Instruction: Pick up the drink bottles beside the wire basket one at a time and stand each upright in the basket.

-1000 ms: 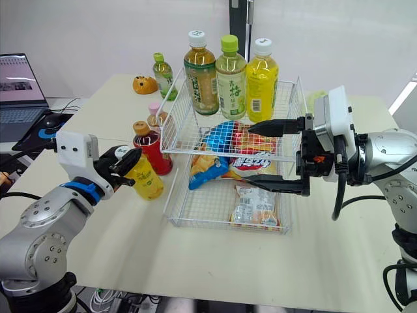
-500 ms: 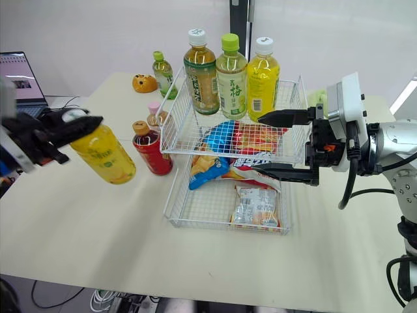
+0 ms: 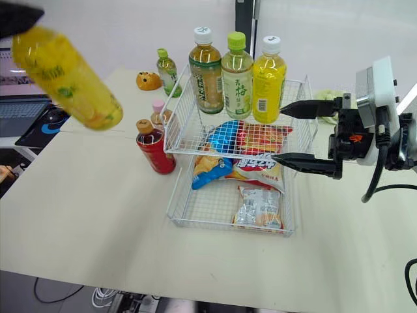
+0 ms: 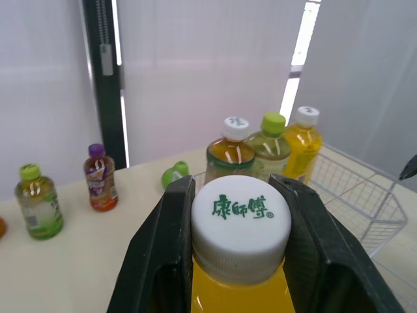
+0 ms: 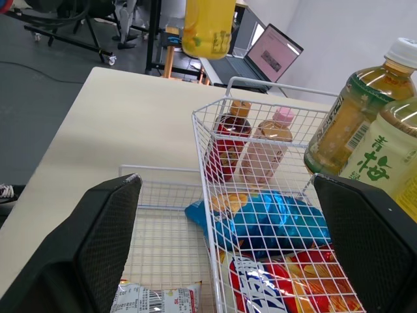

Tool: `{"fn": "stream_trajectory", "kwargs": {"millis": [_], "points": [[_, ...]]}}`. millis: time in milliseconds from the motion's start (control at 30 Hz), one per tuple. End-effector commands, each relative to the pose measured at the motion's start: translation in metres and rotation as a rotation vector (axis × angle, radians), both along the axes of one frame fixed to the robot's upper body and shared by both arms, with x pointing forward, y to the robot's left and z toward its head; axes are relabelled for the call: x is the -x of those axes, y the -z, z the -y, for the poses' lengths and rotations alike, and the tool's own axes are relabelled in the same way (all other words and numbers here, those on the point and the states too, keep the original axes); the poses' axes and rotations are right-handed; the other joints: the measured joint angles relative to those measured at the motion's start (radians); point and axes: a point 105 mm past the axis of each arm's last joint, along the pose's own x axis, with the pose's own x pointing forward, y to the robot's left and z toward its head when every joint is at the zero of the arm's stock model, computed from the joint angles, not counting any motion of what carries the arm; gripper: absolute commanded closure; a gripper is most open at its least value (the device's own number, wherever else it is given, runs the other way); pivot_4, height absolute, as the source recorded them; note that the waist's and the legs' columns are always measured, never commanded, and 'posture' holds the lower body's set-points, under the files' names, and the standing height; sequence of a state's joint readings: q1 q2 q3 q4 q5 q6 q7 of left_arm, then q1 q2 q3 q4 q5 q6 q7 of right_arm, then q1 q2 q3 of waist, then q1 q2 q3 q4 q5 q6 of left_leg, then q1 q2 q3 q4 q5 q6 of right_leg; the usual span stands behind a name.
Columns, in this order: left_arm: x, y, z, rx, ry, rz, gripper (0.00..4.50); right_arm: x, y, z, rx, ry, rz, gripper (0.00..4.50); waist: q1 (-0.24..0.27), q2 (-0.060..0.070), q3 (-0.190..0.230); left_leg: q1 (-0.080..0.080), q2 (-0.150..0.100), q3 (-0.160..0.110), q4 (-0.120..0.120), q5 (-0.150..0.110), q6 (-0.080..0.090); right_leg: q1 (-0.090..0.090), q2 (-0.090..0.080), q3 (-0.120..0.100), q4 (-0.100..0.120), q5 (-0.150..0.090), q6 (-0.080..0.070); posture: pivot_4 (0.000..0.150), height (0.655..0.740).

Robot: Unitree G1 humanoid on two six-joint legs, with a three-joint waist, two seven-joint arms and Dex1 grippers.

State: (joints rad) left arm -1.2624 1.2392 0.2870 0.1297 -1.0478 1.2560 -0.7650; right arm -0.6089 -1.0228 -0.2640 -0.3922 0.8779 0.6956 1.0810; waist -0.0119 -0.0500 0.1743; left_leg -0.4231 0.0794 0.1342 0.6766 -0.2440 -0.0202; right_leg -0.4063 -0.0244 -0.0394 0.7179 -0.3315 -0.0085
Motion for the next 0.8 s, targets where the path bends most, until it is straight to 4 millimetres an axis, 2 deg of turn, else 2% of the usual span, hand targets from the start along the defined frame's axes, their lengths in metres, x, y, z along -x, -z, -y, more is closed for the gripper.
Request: {"fn": "stream_trajectory", "kwargs": {"millis": [33,100,200,333,433,533,800], "points": [[0.008,-0.036,0.019,-0.007,0.112,0.124,3.14,0.007,-0.012,0.009,0.000,0.059,0.060,0.00,0.006,0.000,0.000,-0.001,0.000,0.000,0.000,0.000,0.000,0.000,0.000,0.000,0.000,0.000,0.000,0.150,0.7155],[0.004,-0.047,0.043,-0.026,0.219,0.134,3.14,0.010,-0.011,0.012,-0.003,0.086,0.060,0.00,0.012,0.000,0.000,-0.002,0.000,0.000,0.001,0.000,0.000,-0.001,0.000,-0.001,0.000,0.000,0.000,0.150,0.7155],[-0.005,-0.049,0.074,-0.059,0.353,0.108,3.14,0.013,-0.010,0.012,-0.013,0.110,0.061,0.00,0.012,0.002,0.001,-0.002,0.000,0.000,0.001,0.000,0.000,-0.002,0.000,0.000,0.000,0.000,0.000,0.150,0.7155],[-0.025,-0.040,0.118,-0.105,0.475,0.079,3.14,0.017,-0.007,0.014,-0.025,0.160,0.063,0.00,0.010,0.004,0.002,-0.002,0.000,0.000,0.002,0.000,0.000,-0.002,0.000,0.000,0.001,0.000,0.000,0.150,0.7155],[-0.050,-0.023,0.161,-0.153,0.526,0.074,3.14,0.019,-0.005,0.020,-0.031,0.216,0.067,0.00,0.011,0.004,0.002,-0.002,0.000,0.000,0.002,0.000,0.000,-0.002,0.000,0.000,0.001,0.000,0.000,0.150,0.7155],[-0.065,-0.010,0.183,-0.172,0.533,0.076,3.14,0.022,-0.003,0.021,-0.039,0.245,0.067,0.00,0.007,0.005,0.003,-0.003,0.000,0.001,0.002,0.000,0.000,-0.003,0.000,0.001,0.000,0.000,0.000,0.150,0.7155],[-0.078,0.025,0.219,-0.239,0.592,0.062,3.14,0.026,0.000,0.029,-0.044,0.296,0.072,0.00,-0.007,0.011,0.006,-0.003,0.000,0.001,0.000,0.000,0.000,-0.004,0.001,0.002,0.001,0.000,0.000,0.150,0.7155]]}}
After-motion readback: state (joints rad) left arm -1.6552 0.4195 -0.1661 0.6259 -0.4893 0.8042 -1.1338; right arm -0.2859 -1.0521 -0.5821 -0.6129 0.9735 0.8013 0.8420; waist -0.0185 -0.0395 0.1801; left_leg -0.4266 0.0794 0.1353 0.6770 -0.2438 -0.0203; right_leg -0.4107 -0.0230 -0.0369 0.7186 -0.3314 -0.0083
